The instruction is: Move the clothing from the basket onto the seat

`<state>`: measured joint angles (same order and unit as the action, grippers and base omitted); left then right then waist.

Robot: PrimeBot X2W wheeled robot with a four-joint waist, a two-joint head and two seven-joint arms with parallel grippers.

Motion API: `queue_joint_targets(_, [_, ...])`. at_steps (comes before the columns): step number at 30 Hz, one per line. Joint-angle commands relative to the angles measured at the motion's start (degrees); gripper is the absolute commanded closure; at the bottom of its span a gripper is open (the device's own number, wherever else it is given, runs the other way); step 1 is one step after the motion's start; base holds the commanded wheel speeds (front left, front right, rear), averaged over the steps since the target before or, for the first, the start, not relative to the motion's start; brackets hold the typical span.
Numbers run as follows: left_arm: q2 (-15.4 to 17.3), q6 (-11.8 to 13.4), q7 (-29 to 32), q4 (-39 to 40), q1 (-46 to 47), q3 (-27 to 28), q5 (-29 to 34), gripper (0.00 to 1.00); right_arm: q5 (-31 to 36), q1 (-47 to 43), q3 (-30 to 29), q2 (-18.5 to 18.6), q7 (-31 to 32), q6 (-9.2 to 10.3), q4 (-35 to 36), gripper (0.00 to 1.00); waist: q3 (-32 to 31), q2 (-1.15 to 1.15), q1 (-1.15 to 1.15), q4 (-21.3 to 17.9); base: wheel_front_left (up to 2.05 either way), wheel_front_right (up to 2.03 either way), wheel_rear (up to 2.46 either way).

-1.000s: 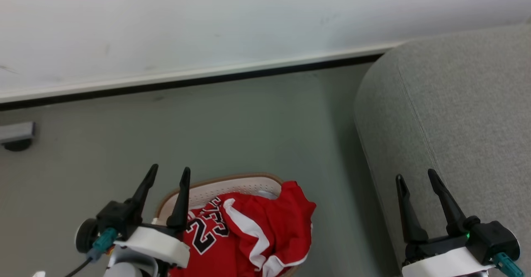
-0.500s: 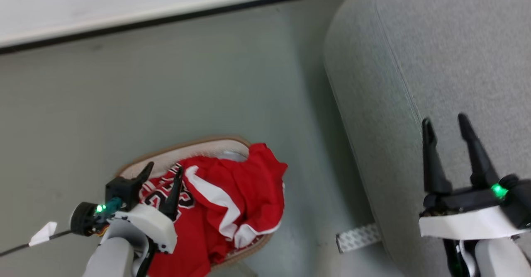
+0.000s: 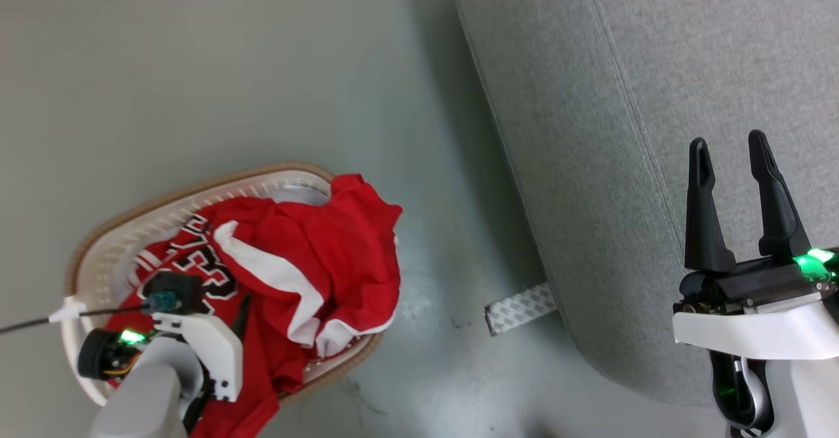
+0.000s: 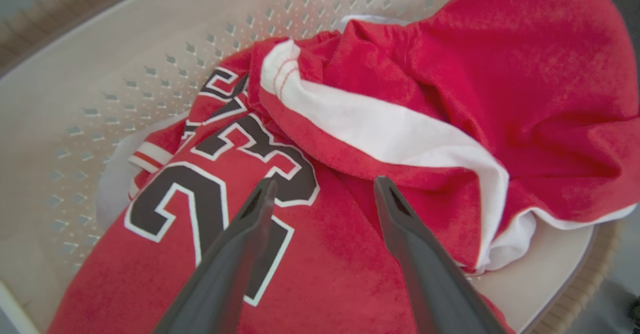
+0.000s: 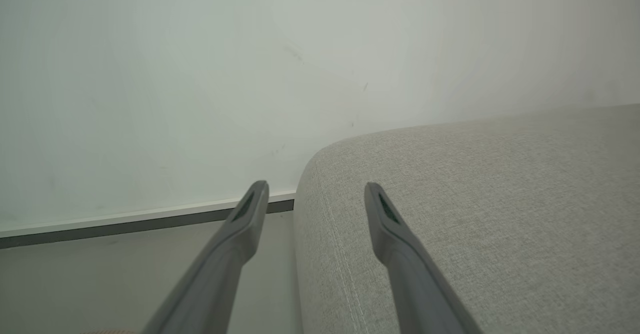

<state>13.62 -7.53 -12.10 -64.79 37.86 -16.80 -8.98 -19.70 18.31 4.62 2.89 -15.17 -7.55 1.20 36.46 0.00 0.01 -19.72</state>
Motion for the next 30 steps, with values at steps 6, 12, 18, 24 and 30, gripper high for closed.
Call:
queue_joint_targets(6, [1.13, 0.58, 5.12, -6.35, 4.02, -0.22, -1.17, 0.0, -1.55, 1.78, 0.89, 0.01, 0.03, 0.12, 0.99, 0.0, 4.89, 0.0, -0.01, -3.05, 0.0, 0.0, 0.0])
queue_joint_targets(12, [2.52, 2.02, 9.79, -8.17, 6.35, -1.15, -0.43, 0.0, -3.04, 2.87, 2.25, 0.01, 0.03, 0.12, 1.55, 0.0, 7.81, 0.0, -0.01, -4.78, 0.0, 0.0, 0.0])
queue_joint_targets(18, [3.82, 2.45, 13.21, -8.8, 7.26, -1.81, -0.98, 0.0, -3.6, 2.88, 2.99, 0.01, 0.03, 0.12, 1.83, 0.0, 9.15, 0.0, -0.01, -6.04, 0.0, 0.0, 0.0])
queue_joint_targets(24, [3.92, 2.27, 11.53, -8.92, 7.02, -1.64, -1.79, 1.0, -3.59, 2.57, 2.7, 0.01, 0.03, 0.12, 1.39, 0.0, 8.51, 0.0, -0.01, -6.09, 0.0, 0.0, 0.0])
queue_joint_targets(30, [2.65, 2.22, 9.98, -8.96, 6.61, -1.32, -2.99, 1.0, -2.46, 2.92, 2.43, 0.01, 0.03, 0.12, 0.72, 0.0, 6.61, 0.0, -0.01, -4.93, 0.0, 0.0, 0.0])
